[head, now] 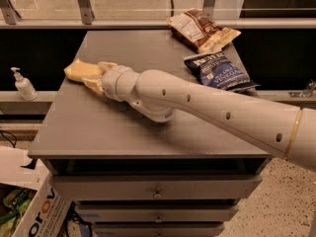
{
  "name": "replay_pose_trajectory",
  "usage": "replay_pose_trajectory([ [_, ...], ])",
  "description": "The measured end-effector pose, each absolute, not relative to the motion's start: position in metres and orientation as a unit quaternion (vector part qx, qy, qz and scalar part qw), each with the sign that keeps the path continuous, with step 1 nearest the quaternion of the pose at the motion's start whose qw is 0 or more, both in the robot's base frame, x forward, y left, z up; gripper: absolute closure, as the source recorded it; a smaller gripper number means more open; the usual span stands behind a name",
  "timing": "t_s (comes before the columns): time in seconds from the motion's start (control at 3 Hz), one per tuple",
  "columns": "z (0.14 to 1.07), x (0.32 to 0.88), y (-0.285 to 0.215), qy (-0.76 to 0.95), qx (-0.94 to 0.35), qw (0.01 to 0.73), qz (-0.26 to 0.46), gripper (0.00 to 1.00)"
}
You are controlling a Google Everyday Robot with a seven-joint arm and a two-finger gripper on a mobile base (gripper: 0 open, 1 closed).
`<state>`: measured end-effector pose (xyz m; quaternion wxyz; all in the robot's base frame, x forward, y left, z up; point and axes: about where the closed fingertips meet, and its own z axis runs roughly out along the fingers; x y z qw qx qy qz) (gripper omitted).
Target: Move sponge near blue chip bag
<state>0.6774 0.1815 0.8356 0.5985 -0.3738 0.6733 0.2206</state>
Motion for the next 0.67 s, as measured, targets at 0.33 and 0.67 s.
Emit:
replay_pose_trajectory([
  [0.33,0.842,0.673,0.173,0.672,-0.374,0.603,0.214,0.88],
  [0.67,0.861,0.665,0.159,0.661,-0.379,0.615,0.203,1.0],
])
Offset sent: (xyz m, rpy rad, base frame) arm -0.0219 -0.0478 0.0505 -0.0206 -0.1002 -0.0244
